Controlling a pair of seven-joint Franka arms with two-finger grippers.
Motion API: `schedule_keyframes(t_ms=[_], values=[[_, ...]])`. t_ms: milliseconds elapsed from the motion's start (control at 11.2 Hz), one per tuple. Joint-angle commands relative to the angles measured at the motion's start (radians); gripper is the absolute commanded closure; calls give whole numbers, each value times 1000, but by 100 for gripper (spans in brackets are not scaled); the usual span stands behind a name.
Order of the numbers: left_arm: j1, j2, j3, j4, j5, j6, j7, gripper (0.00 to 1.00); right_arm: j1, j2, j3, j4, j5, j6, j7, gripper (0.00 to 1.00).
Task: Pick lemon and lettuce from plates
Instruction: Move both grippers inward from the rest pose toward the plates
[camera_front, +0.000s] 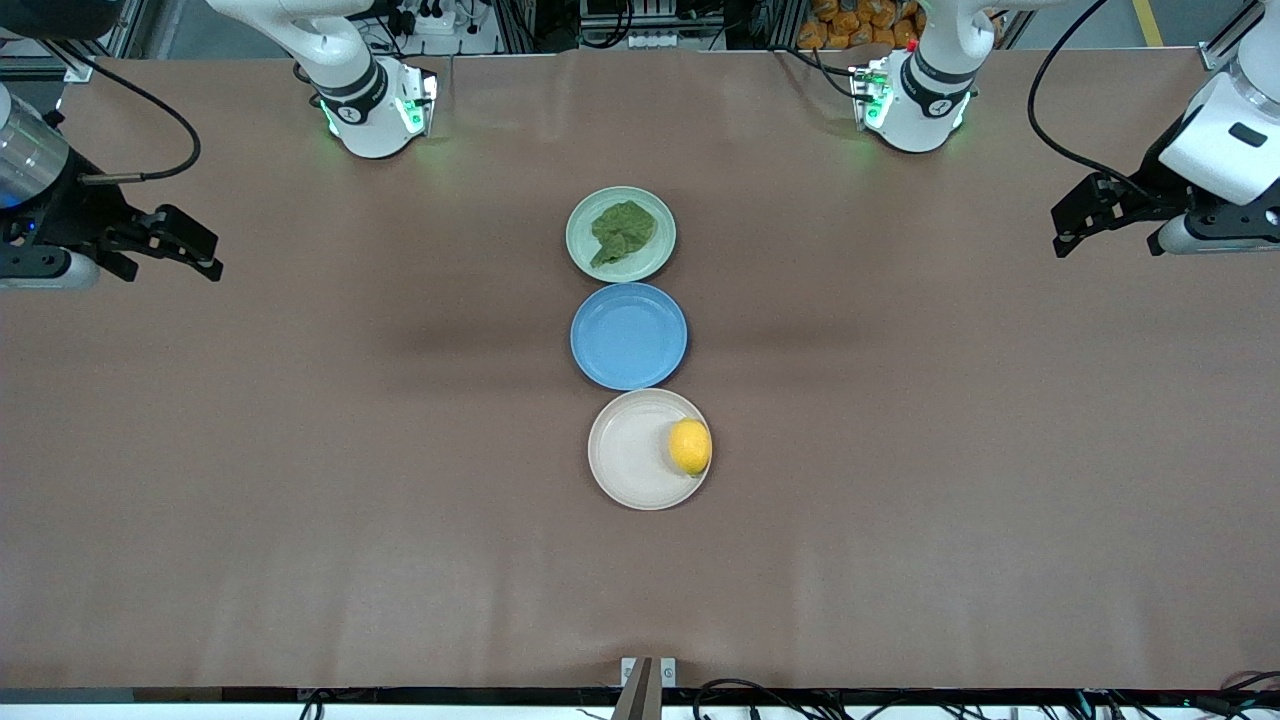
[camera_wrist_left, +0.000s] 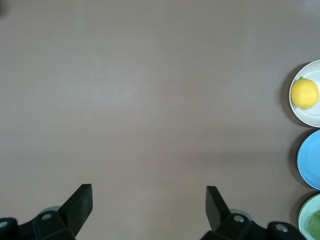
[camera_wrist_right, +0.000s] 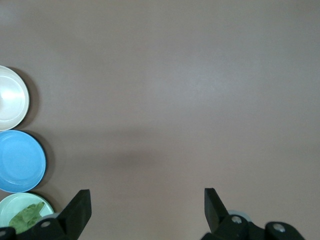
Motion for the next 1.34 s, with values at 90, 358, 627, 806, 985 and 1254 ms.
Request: schedule_keyframes(t_ms=[90, 358, 627, 806, 985, 1254], values=[[6, 11, 0, 23, -27, -22, 25, 0, 2, -24, -2, -6, 21, -27, -28, 0], [3, 30, -2, 26, -15, -21, 24, 0, 3, -18, -2, -9, 19, -23, -28, 0], [23, 24, -2, 20, -35, -24, 27, 0, 9, -12, 3, -35, 21, -4, -14, 0], [46, 45, 0, 20, -108, -65, 16, 0, 14, -7, 30, -87, 25, 43, -11, 0], [47, 48, -2, -1, -113, -86, 15, 0, 19, -4, 49, -122, 27, 77, 12, 0], [37, 53, -5, -90, -128, -84, 18, 0, 22, 2, 104, -180, 35, 143, 99, 0]])
